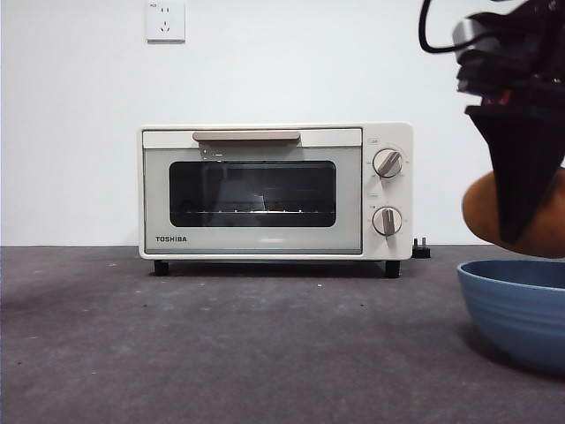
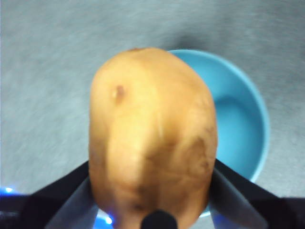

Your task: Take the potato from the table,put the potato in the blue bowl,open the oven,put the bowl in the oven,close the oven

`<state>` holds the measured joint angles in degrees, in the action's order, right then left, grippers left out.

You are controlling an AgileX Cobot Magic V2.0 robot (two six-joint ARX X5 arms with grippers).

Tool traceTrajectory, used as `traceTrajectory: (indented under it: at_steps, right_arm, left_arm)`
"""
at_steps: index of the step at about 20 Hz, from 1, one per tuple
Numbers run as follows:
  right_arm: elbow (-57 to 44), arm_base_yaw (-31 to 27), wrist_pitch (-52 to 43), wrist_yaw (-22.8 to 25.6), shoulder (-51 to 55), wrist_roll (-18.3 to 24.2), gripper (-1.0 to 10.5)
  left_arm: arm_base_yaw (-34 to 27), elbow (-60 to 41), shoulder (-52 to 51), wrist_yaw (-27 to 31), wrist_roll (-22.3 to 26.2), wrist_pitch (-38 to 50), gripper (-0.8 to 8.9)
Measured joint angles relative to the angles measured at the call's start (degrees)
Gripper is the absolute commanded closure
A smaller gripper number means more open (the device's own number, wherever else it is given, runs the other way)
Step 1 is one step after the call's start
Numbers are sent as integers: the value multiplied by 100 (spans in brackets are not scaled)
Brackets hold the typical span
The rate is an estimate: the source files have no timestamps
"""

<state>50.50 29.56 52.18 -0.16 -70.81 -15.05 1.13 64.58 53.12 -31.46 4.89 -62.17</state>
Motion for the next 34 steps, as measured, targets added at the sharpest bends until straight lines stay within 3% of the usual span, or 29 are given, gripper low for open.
traceTrajectory:
  at_steps: [13, 14, 16, 18, 26, 31, 32, 34]
  right_arm:
    - [-39, -109, -264, 214, -896, -85, 934]
    - [-39, -109, -258, 214, -896, -90, 863]
    - [-39, -109, -247, 208, -896, -107, 617]
    - [-39, -109, -188, 186, -896, -107, 491]
    - [157, -107, -26, 186, -820, -105, 491]
    - [767, -107, 627, 192, -275, -105, 512]
    - [1010, -107, 796, 229, -94, -105, 542]
    - [1539, -107, 1054, 267, 308, -105, 737]
  left_arm:
    - [0, 0, 140, 0, 0, 11, 818]
    - [0, 0, 153, 0, 0, 13, 818]
    - [0, 0, 186, 0, 0, 17, 818]
    - [0, 0, 214, 0, 0, 24, 818]
    - [0, 0, 223, 0, 0, 96, 818]
    - [0, 0, 232, -2, -105, 341, 818]
    - [2, 0, 262, -37, -186, 483, 818]
    - [44, 0, 424, -186, -378, 796, 819]
